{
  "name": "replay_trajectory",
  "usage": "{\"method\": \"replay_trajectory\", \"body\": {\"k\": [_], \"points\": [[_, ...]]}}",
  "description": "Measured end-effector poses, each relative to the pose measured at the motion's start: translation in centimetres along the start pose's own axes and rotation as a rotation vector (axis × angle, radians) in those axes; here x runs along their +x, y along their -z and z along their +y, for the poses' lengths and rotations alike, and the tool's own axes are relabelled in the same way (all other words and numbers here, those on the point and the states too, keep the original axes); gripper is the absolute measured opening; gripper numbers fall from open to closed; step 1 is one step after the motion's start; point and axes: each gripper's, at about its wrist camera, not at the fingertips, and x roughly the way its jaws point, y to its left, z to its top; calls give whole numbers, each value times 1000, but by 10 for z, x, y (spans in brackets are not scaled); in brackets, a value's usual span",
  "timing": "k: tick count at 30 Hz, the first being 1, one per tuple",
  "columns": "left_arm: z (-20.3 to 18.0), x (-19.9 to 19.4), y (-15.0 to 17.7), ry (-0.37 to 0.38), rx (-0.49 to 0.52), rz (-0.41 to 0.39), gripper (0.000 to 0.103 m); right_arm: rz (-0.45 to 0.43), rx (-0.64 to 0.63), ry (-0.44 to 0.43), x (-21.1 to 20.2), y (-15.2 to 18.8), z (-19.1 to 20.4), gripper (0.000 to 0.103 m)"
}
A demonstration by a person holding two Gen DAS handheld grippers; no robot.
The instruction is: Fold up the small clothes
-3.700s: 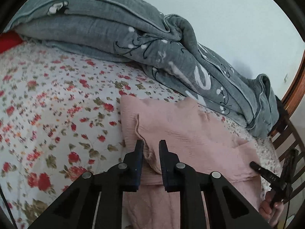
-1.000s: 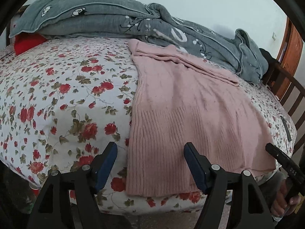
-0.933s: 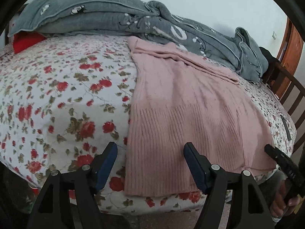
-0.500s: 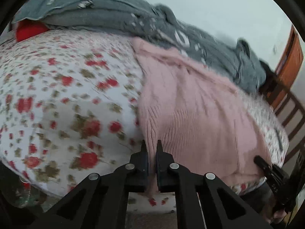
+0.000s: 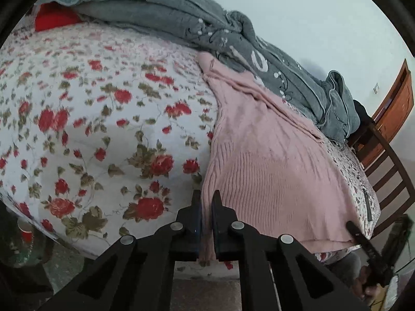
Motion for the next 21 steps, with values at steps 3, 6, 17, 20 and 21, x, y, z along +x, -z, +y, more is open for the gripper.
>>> {"method": "replay_trajectory", "body": {"k": [3,6,17,20,21], "points": [[2,3,1,15,-10,30,10,56,-28,38,13,4,7,6],[4,1,4,21,-12,40,20,61,-65,46,13,6,13,13],[-6,-4,17,39,58,49,49,53,24,42,14,5,0,33],[-11,-3,18,24,71,43,49,74,-10,52,17,6,5,33],[-12,-2,18,21,72,42,49,77,-19,59,18,7,6,33]]}}
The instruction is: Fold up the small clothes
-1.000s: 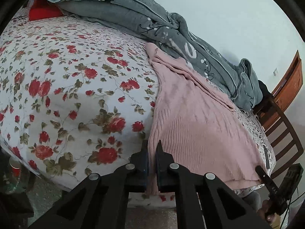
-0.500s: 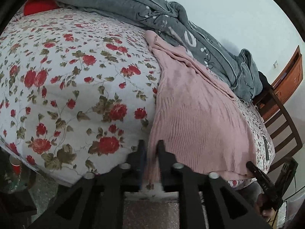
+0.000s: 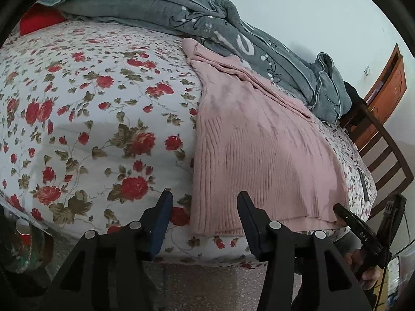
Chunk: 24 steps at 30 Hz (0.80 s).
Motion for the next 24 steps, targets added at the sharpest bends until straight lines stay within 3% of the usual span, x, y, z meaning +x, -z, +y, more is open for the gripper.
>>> {"method": "replay_trajectory", "body": {"k": [6,10,13,19,24], "points": [[-4,0,-1,-25,12,-20,47,-1,-15,-13,0,0,5,33],[-9,0,1,-42,54,-29,47,12,-34,-13,2,1,9,20],[-12,2,0,-68,70,-24,47,14,-48,-15,2,3,11,17],[-12,3,0,-43,75,8,47,25,-45,-32,2,3,10,17],[-16,5,0,-66,101,16,43,49,-20,-50,5,0,5,17]]}}
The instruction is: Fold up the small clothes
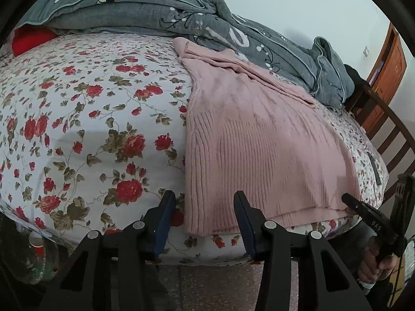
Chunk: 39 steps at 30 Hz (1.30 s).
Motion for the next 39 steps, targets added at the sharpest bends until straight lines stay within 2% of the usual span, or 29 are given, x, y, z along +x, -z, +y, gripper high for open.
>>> {"method": "replay_trajectory", "body": {"k": [7,17,26,39], "points": [[-1,2,-2,-3,0,2,43,4,25,-15,1,-1,-2,17],[1,5,-5,-18,7,2,43,-62,-19,45,-5,3,7,16],[2,5,-6,-22,18,1,43,-79,-36,67,-6,3,11,16],[3,5,-7,11,18,3,54,-24,6,19,2,-1,1,17]]}}
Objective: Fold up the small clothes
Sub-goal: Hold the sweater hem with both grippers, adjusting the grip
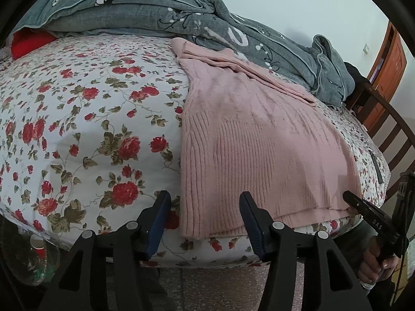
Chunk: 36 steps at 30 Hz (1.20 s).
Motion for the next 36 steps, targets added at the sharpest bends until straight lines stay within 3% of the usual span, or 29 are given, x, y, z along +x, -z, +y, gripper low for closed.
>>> {"method": "replay_trajectory", "body": {"k": [6,10,12,16,23,30,36], "points": [[-2,1,0,-3,4,-1,55,2,-5,-9,1,0,1,22],[-1,1,-1,-1,-6,-2,51,3,-23,-8,1,1,6,25],[1,2,0,19,-21,7,31,5,-23,-12,0,2,6,25],[5,5,1,48,-46,35,10,14,11,-49,-2,4,-1,25],[10,2,3,80,-81,21,7,31,52,-102,-6,6,-11,10],[29,-9,6,120,-187,-11,6,44,86,-141,-15,14,-15,6],[18,-11,4,97,-159,-9,6,28,160,-173,-27,13,-18,5]]}}
